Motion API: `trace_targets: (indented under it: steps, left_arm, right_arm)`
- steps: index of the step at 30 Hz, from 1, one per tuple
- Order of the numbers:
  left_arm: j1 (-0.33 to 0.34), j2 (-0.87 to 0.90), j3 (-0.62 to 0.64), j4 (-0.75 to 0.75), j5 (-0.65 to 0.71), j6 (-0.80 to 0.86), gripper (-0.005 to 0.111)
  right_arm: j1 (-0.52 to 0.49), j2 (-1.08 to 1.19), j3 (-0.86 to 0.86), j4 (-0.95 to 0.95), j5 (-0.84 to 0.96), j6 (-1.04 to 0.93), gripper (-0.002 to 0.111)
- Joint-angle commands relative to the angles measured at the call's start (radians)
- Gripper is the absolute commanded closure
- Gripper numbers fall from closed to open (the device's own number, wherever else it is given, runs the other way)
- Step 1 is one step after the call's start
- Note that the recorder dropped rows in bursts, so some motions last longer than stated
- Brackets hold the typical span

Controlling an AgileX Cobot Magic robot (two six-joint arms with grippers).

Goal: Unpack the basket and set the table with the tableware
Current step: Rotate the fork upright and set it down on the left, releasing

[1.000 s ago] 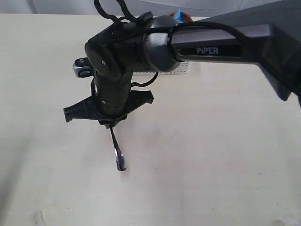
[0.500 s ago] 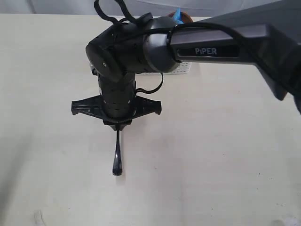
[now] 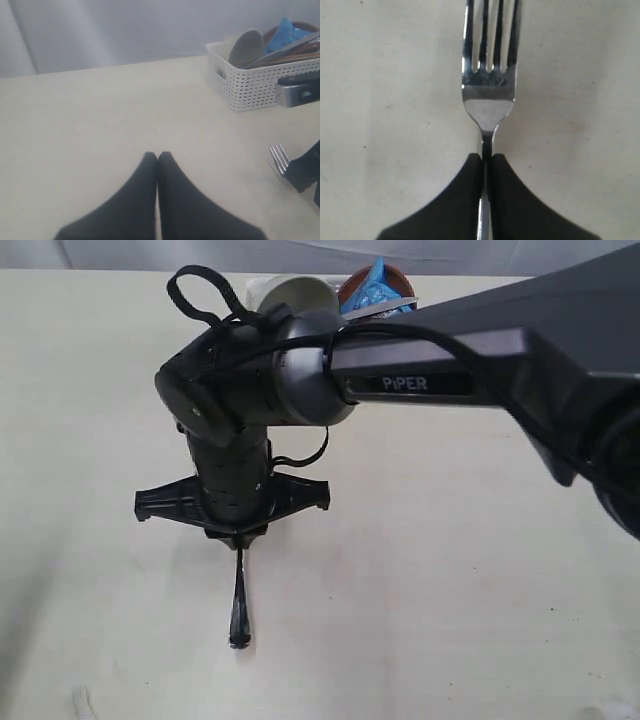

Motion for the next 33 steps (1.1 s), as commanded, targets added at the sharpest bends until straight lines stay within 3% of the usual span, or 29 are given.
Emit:
trace_targets:
  steps: [1, 15, 18, 23, 28, 33]
  left_arm:
    - [-0.006, -0.004, 0.002, -0.008, -0.011, -0.004, 0.106]
    - [-0.006, -0.004, 0.002, -0.008, -0.011, -0.004, 0.106]
    - [-0.006, -0.004, 0.002, -0.008, -0.011, -0.004, 0.106]
    - [-0.006, -0.004, 0.002, -0.008, -0.011, -0.004, 0.106]
    - [-0.006, -0.004, 0.002, -0.008, -0.011, -0.004, 0.106]
    - [-0.006, -0.004, 0.002, -0.008, -0.011, -0.004, 0.106]
  right_arm:
    - [0.023, -0.011, 0.002, -0.045, -0.029, 0.107, 0.108]
    - [0.023, -0.005, 0.002, -0.013, -0.071, 0.140, 0.107]
    - [0.023, 0.003, 0.002, -0.013, -0.066, 0.140, 0.094]
    - [0.023, 0.013, 0.002, 0.002, -0.063, 0.078, 0.062]
    - [-0.004, -0.040, 0.000, 0.002, -0.039, 0.011, 0.059]
    - [-0.107, -0.159, 0.000, 0.002, -0.004, -0.023, 0.059]
